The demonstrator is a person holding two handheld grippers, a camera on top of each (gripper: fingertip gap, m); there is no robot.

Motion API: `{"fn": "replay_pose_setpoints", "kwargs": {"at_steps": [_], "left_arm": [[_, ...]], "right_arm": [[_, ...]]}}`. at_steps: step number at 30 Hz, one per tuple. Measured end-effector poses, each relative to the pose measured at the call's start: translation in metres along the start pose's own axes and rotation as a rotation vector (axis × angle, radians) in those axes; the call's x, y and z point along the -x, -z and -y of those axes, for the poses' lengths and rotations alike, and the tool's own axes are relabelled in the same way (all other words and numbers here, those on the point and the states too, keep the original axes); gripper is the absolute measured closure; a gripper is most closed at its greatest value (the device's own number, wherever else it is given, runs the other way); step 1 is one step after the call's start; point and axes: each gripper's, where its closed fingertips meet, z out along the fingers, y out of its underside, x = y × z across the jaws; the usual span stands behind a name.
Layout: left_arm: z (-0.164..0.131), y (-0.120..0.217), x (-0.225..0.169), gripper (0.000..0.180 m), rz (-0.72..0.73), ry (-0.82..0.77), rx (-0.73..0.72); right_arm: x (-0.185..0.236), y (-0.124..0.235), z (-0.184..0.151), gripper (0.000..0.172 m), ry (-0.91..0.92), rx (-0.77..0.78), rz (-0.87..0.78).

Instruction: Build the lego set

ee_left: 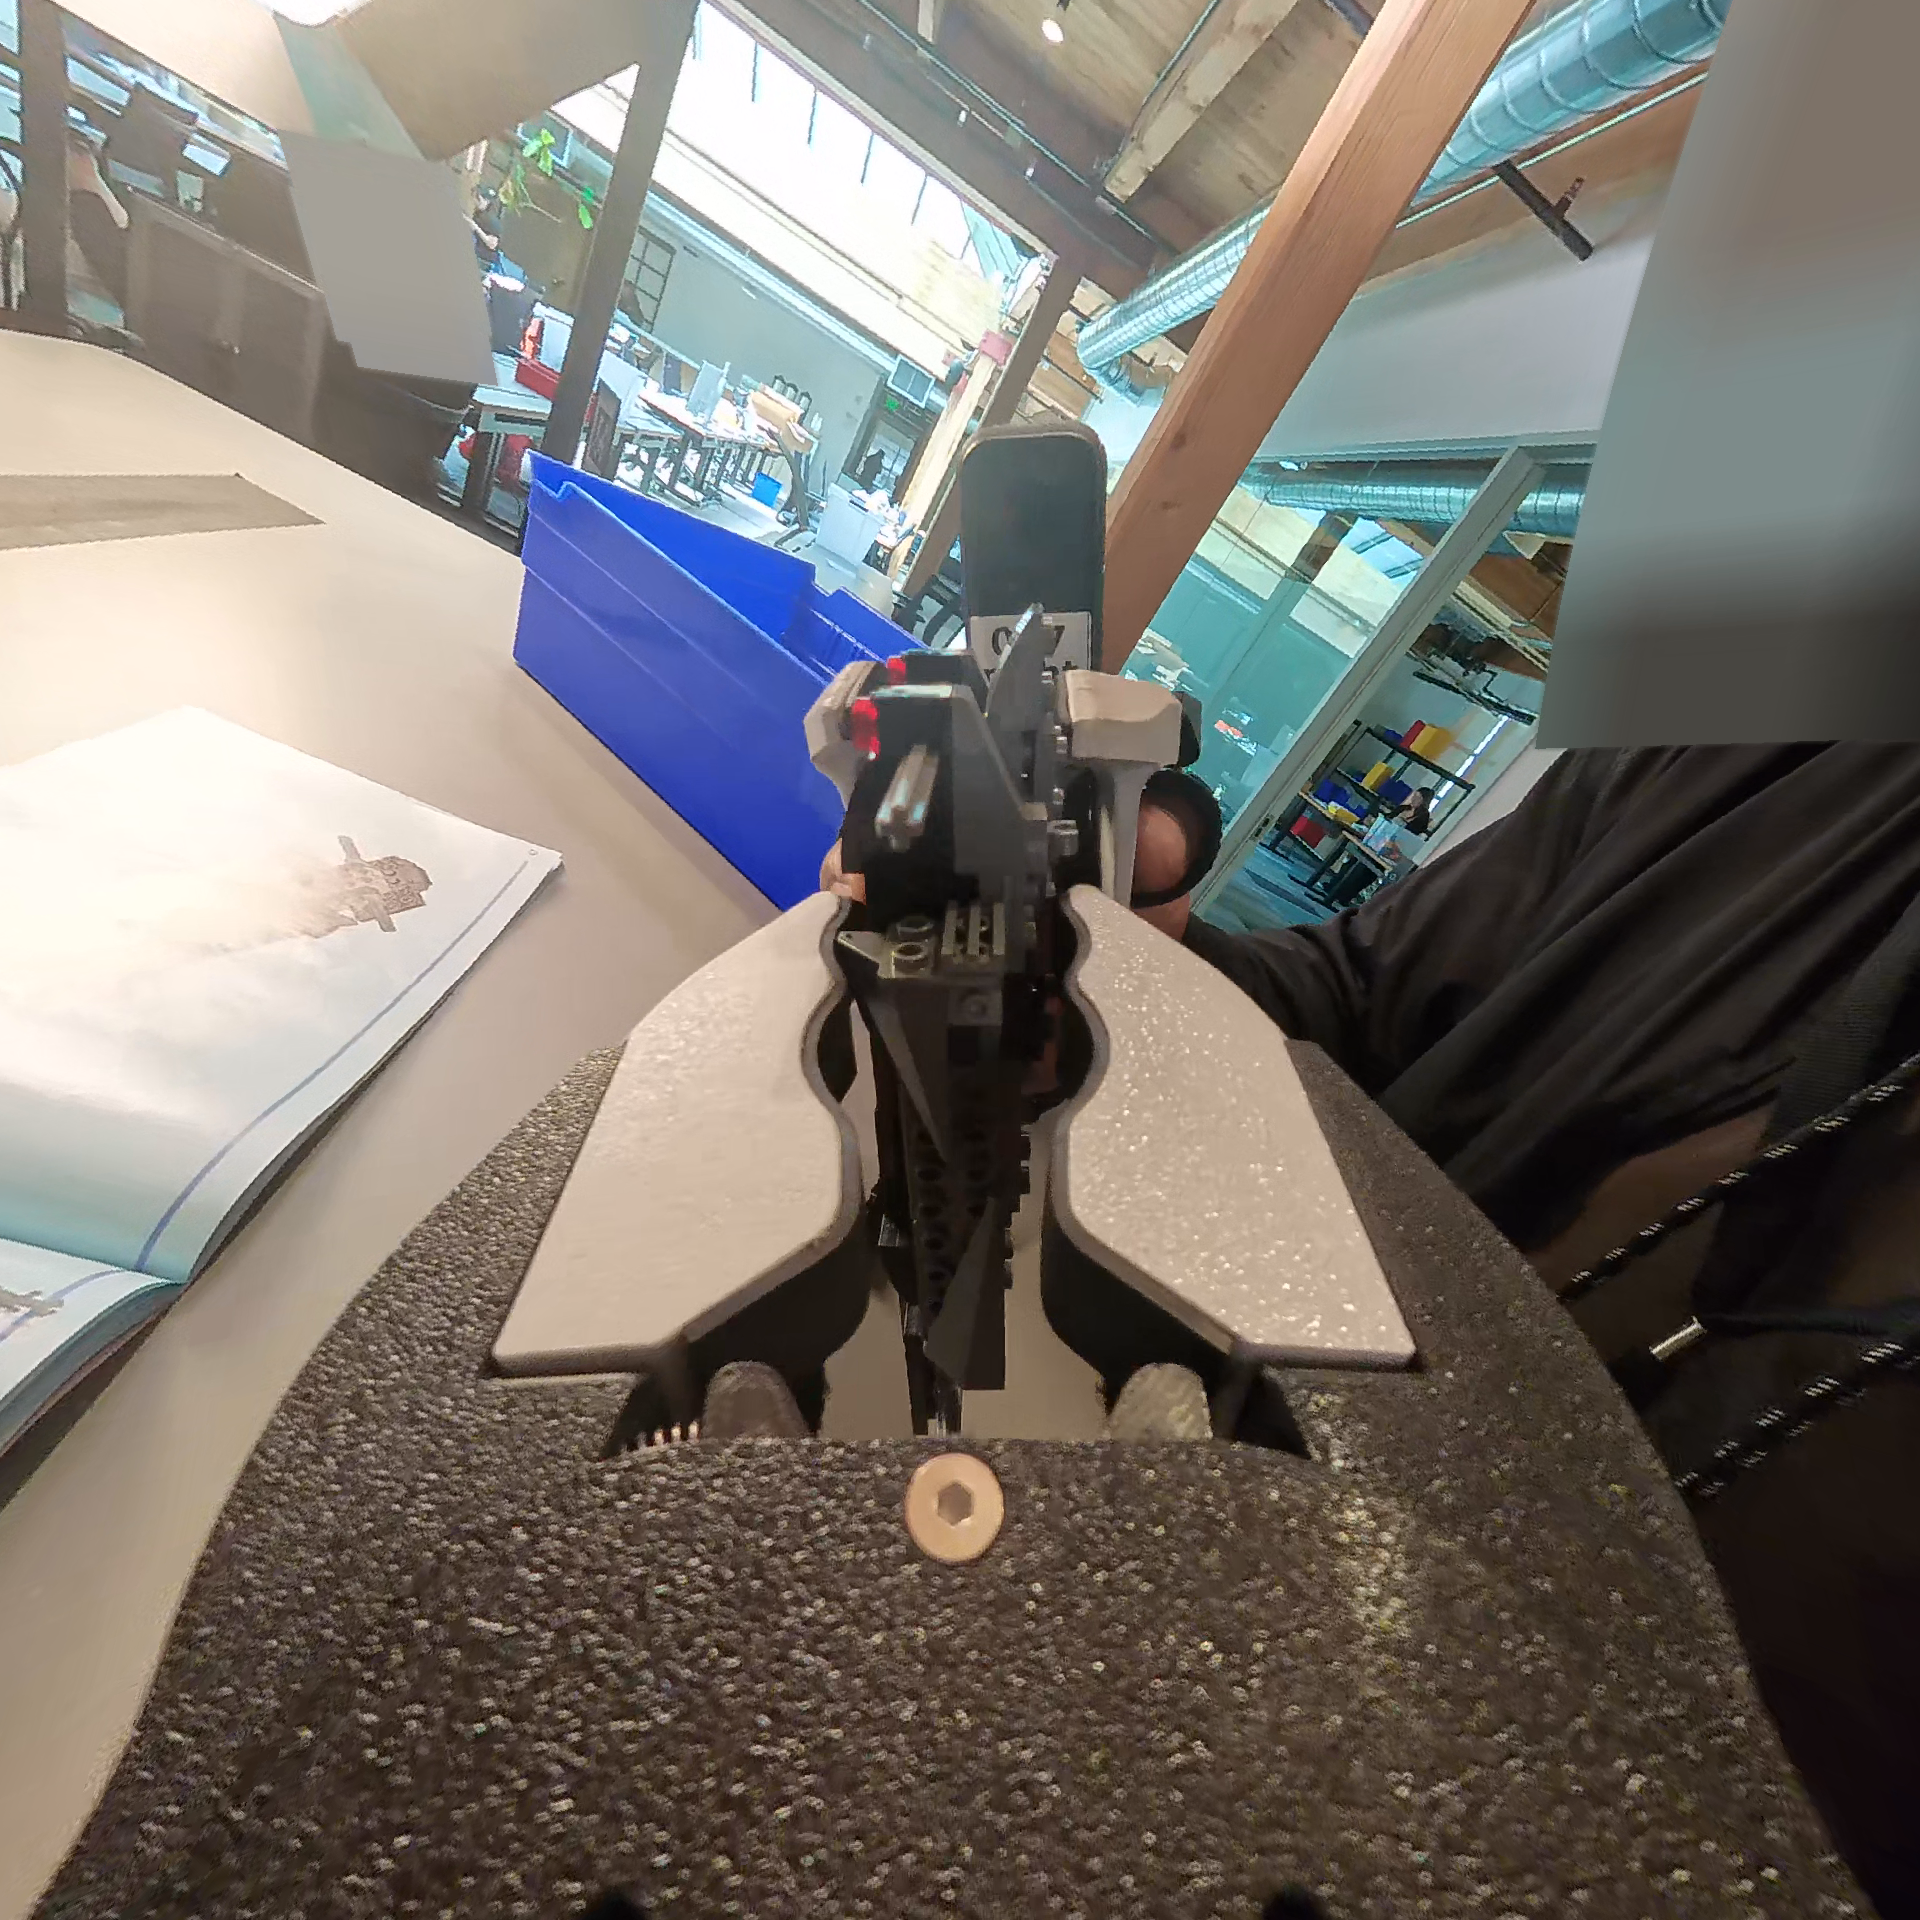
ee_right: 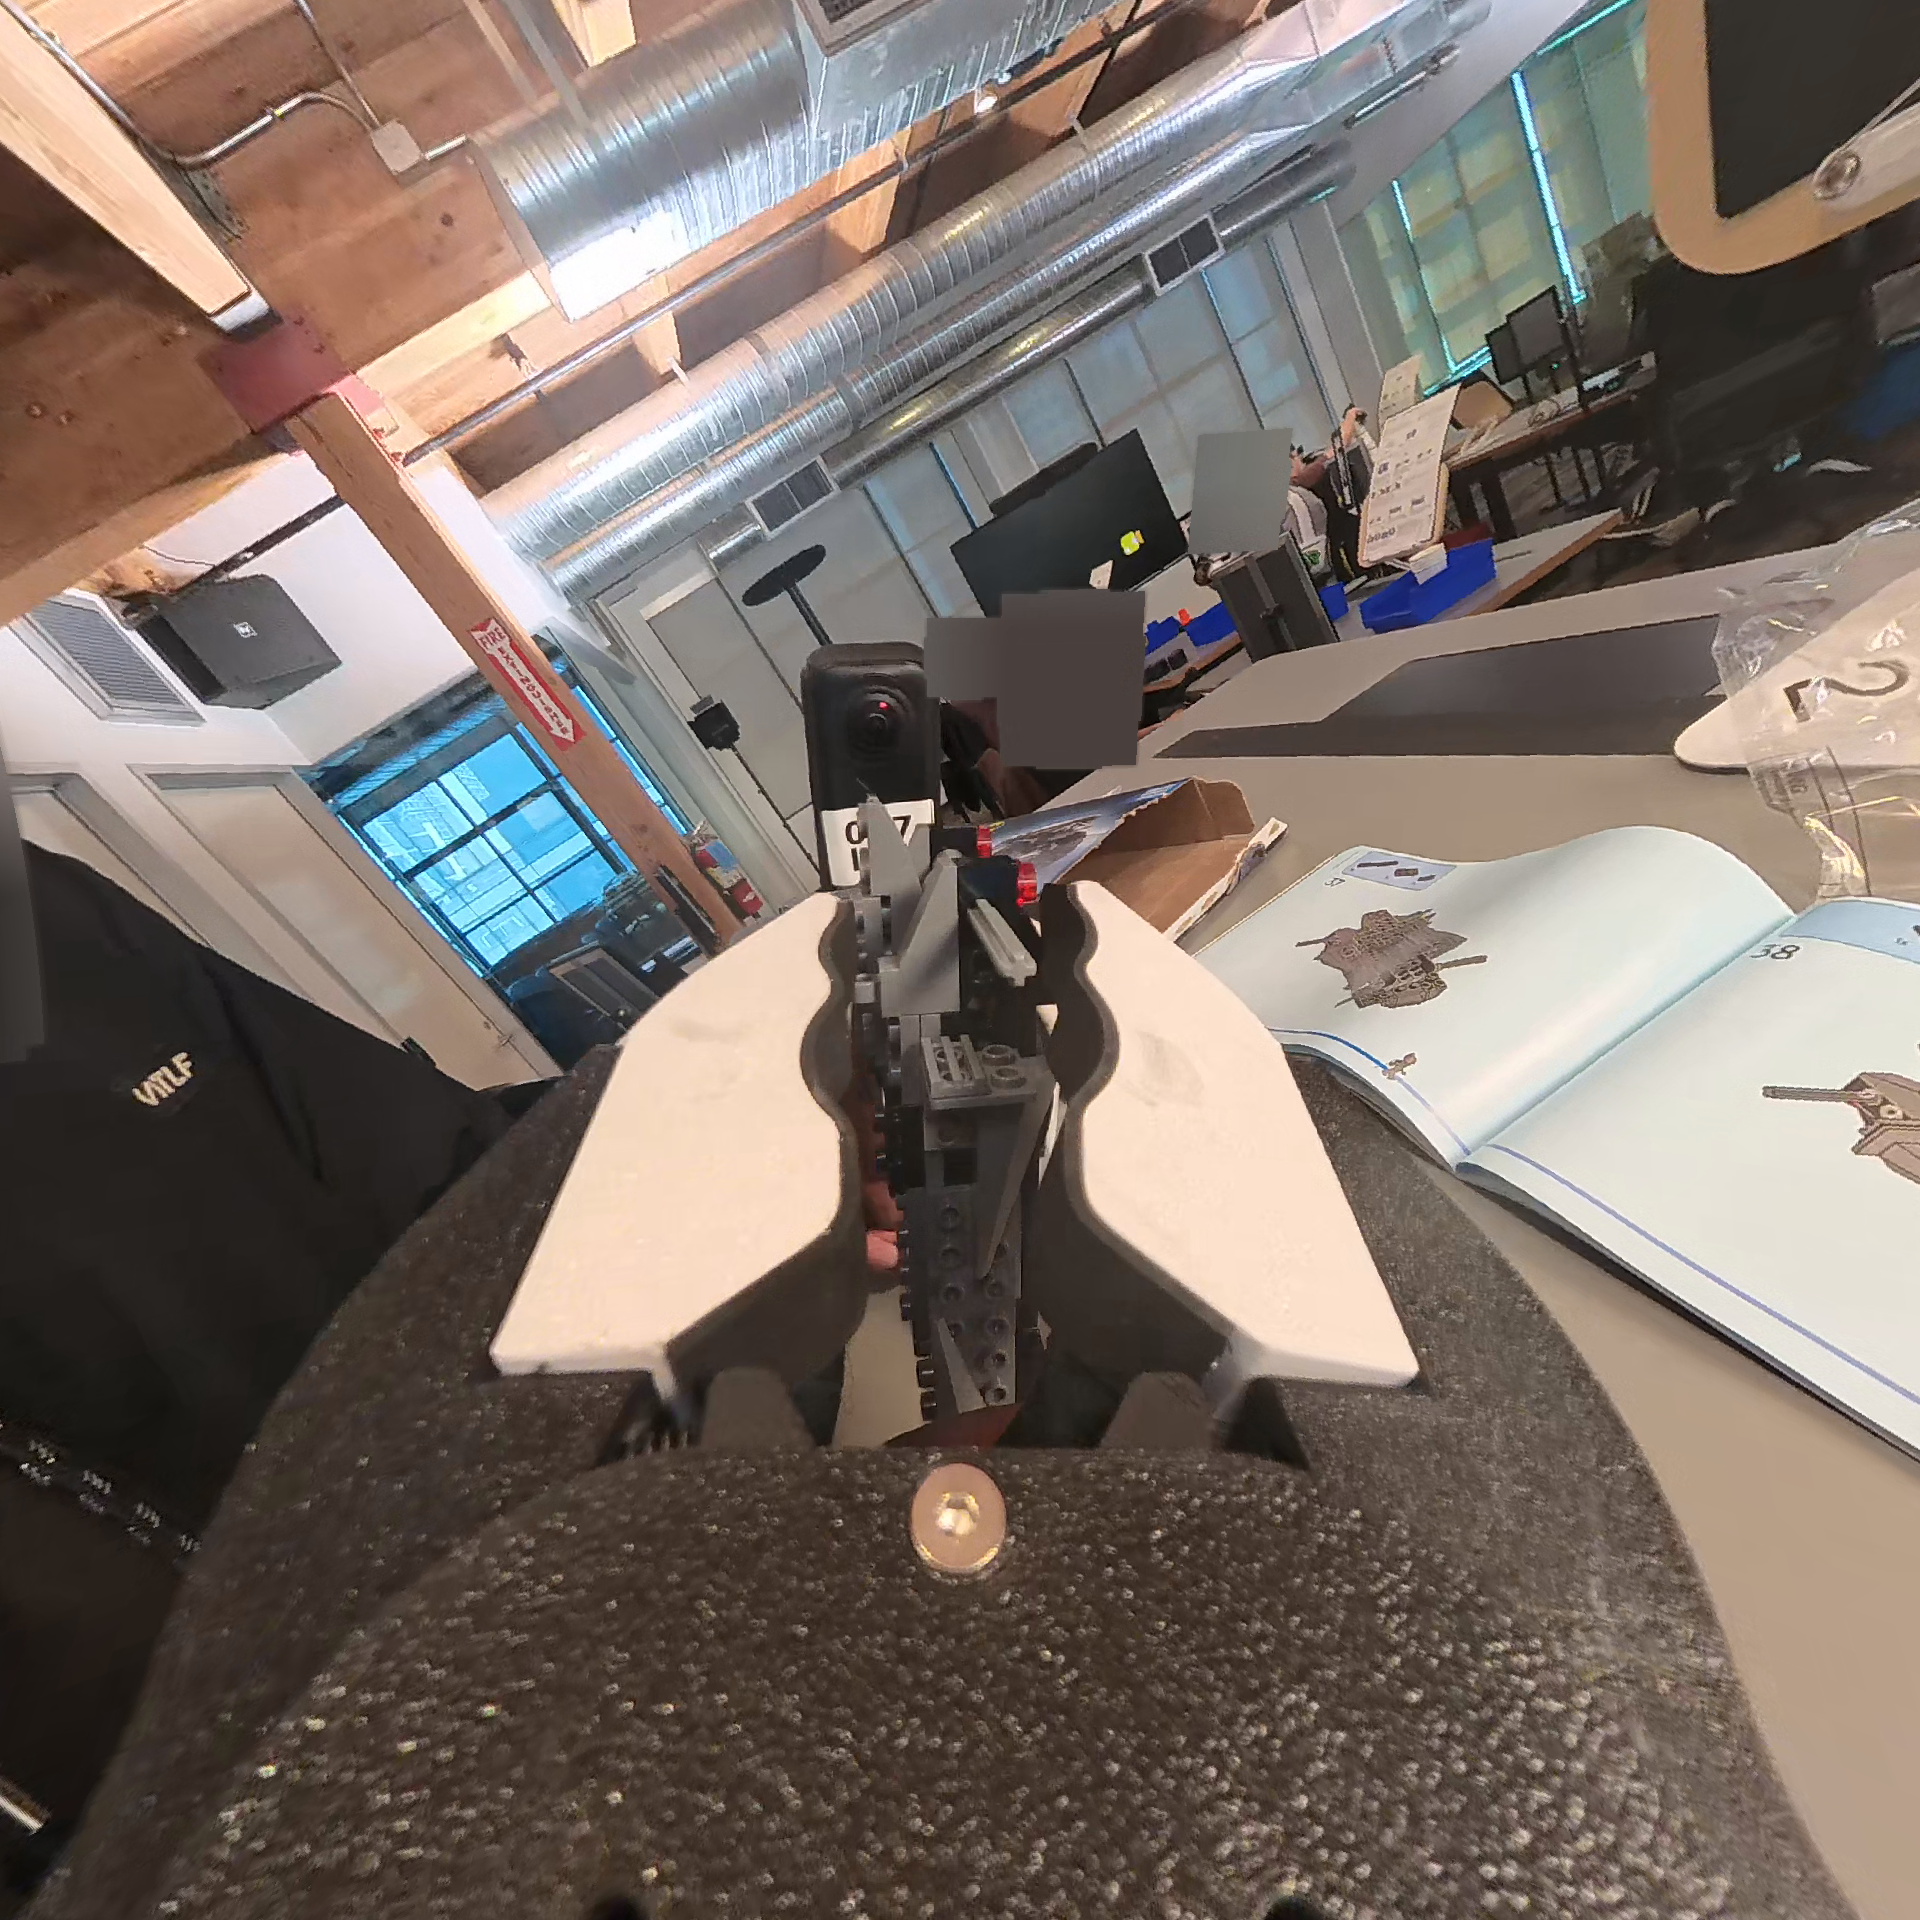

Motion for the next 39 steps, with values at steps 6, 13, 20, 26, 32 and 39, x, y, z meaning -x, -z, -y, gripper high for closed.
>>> {"fn": "replay_pose_setpoints", "kwargs": {"at_steps": [6,13,20,26,32,39], "left_arm": [[0.002,0.002,0.006,0.145,0.061,-0.034,0.012],[0.014,0.016,0.025,0.145,0.221,-0.044,-0.028],[0.012,0.020,0.031,0.146,0.314,-0.077,0.024],[0.003,0.016,0.028,0.145,0.322,-0.143,0.118],[-0.006,0.014,0.020,0.145,0.301,-0.231,0.224],[-0.009,0.014,0.013,0.145,0.309,-0.324,0.293]], "right_arm": [[-0.005,0.000,0.000,0.135,0.012,0.024,-0.025],[-0.021,0.008,0.012,0.122,0.120,0.029,-0.179],[-0.022,0.007,0.011,0.132,0.567,0.127,-0.369],[-0.012,0.004,0.005,0.140,0.751,0.215,-0.324],[0.001,0.009,0.001,0.141,0.753,0.338,-0.203],[0.008,0.010,-0.002,0.157,0.875,0.520,-0.168]]}}
